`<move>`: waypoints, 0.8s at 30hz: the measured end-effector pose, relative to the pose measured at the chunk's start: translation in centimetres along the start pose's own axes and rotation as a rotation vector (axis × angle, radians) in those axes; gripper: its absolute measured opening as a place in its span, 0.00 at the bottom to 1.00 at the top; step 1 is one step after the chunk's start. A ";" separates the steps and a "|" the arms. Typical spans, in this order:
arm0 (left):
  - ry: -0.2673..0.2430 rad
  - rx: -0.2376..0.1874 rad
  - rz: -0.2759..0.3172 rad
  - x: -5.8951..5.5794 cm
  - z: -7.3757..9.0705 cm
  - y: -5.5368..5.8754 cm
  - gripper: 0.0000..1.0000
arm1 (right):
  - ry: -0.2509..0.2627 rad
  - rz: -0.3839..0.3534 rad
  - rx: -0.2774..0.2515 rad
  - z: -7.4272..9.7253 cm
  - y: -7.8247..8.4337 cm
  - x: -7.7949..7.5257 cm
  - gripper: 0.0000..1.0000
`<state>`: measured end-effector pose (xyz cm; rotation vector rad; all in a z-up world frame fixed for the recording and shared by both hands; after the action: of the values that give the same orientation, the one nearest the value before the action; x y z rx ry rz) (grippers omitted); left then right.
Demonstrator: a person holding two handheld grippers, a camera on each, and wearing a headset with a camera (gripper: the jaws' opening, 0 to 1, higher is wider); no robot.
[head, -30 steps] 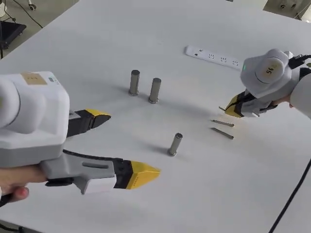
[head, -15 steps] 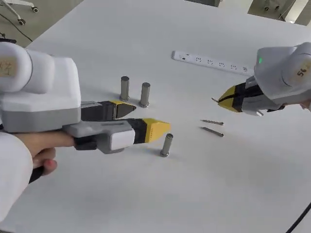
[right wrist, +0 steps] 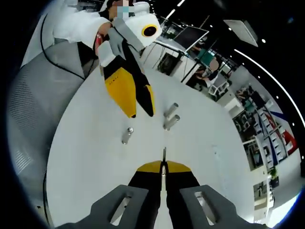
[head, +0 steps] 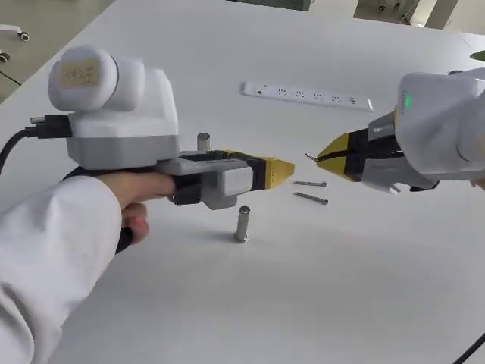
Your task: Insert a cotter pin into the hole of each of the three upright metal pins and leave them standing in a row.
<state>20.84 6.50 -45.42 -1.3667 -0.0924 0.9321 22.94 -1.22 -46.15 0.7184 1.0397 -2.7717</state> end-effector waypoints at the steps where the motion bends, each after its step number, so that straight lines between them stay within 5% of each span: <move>1: 0.010 0.005 0.007 -0.2 -0.3 0.0 0.25 | 0.000 0.015 -0.003 0.2 -0.4 0.2 0.00; 11: 0.085 -0.008 0.108 -1.6 -1.3 -0.3 0.11 | 0.006 0.087 -0.043 1.1 -2.6 1.6 0.00; 24: 0.121 -0.009 0.141 -2.0 -0.7 -0.1 0.01 | 0.016 0.116 -0.063 1.8 -3.6 2.0 0.00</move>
<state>20.00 4.80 -44.60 -1.4489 0.0932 0.9649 19.60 0.57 -43.74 0.7678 1.0483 -2.6280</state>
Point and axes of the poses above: the centre of the closed fingertips' face, and the gripper's own axes: z roughly backward along the fingers, x roughly to its left, y roughly out of its underside, the point moved 3 cm from there along z, roughly backward along the fingers, and after that the axes turned 5 degrees about -z, right-handed, at the moved point
